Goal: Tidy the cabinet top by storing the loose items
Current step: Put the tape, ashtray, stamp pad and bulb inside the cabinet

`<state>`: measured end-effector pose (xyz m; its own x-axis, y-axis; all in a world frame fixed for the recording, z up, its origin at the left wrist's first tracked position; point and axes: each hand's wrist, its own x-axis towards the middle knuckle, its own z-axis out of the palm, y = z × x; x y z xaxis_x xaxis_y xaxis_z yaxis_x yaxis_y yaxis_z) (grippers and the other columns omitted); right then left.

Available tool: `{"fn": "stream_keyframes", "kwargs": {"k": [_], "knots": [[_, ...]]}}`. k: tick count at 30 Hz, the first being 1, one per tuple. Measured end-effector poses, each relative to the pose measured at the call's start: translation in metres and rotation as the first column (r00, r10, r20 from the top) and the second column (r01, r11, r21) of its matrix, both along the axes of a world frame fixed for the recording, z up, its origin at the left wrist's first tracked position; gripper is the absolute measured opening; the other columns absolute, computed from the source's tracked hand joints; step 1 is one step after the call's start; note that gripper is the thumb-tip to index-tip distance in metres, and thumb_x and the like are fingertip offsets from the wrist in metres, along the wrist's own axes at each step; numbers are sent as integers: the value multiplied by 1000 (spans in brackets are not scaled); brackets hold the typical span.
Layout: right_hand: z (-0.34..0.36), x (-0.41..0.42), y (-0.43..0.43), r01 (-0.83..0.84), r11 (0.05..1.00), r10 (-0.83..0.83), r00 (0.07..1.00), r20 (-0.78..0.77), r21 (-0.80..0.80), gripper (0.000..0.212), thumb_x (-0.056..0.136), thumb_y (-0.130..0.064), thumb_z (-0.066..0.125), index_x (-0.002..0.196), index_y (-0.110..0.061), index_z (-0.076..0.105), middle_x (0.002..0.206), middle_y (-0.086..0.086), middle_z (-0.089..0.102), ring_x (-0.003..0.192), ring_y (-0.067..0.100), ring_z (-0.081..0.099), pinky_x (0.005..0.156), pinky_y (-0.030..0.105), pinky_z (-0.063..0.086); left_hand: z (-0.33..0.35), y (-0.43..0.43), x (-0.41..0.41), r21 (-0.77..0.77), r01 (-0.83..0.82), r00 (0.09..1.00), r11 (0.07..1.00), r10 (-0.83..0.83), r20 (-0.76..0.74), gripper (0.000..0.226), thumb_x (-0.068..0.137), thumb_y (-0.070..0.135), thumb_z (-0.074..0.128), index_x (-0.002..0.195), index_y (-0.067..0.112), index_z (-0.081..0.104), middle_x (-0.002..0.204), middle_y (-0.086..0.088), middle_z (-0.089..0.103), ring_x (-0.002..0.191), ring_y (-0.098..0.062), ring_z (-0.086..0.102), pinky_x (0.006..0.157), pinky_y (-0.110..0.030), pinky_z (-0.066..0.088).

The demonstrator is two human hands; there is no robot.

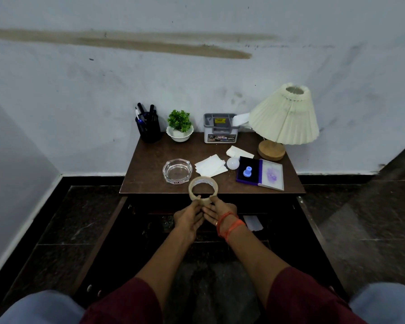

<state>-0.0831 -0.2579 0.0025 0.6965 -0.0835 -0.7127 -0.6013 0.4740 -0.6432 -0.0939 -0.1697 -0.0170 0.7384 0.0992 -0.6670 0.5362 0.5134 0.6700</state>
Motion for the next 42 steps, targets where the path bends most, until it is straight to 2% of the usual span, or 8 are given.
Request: {"fn": "stream_keyframes", "kwargs": {"k": [5,13,16,21,26,30,36,42], "knots": [[-5,-27,-2,-26,996,25,1000,-5,-85,9,91,-20,57,93,-11,59,80,8,67,68,18,65,60,29,52,4,10,-21,-10,-60,998,998,60,7,11,87,17,68,87,7,64,89,-13,67,78,-21,65,74,-29,55],[-21,-67,-11,-81,990,77,996,-43,-115,14,92,-21,58,94,-7,58,88,12,67,74,22,64,70,32,53,-10,25,-42,31,-97,995,995,97,3,28,89,7,64,116,3,63,90,-12,70,59,-10,71,55,-24,58],[-31,-71,-14,-75,990,70,997,-40,-120,17,93,-19,57,101,-3,57,98,14,64,86,26,64,69,32,52,-19,27,-46,57,-79,997,995,80,-21,29,89,7,63,118,2,63,86,-12,68,71,-17,68,56,-25,56],[-50,-61,-15,-71,974,70,997,-14,-214,17,92,-14,57,109,-11,57,81,6,66,71,20,65,63,30,53,-34,25,-42,176,-38,999,984,40,-9,28,90,0,60,118,-3,63,93,-16,67,75,-21,64,52,-23,56],[-69,-38,-15,-87,953,89,996,-9,-291,22,90,-15,59,111,-23,58,92,11,69,67,19,67,56,26,52,-60,25,-21,296,-19,999,955,28,-25,21,87,1,65,107,-2,68,101,-19,69,88,-30,67,60,-27,59],[-91,-12,-15,-105,929,106,994,-17,-356,22,89,-15,61,109,-25,59,94,13,71,66,20,68,53,25,52,-88,25,7,403,23,998,915,0,-57,23,83,6,70,105,1,72,95,-16,73,87,-30,71,84,-46,58],[-125,31,-19,-112,897,110,993,-29,-428,19,87,-14,60,101,-27,63,84,11,71,63,21,68,55,26,52,-112,20,45,532,66,997,844,-31,-74,22,81,8,67,102,8,75,101,-13,74,91,-28,70,87,-47,57],[-157,60,-25,-97,871,81,995,-54,-481,19,78,-19,68,97,-16,70,80,10,74,70,25,70,66,39,58,-122,17,68,342,56,993,938,-17,-115,21,93,0,52,111,-3,63,89,-10,64,65,-17,59,55,-25,50]]}}
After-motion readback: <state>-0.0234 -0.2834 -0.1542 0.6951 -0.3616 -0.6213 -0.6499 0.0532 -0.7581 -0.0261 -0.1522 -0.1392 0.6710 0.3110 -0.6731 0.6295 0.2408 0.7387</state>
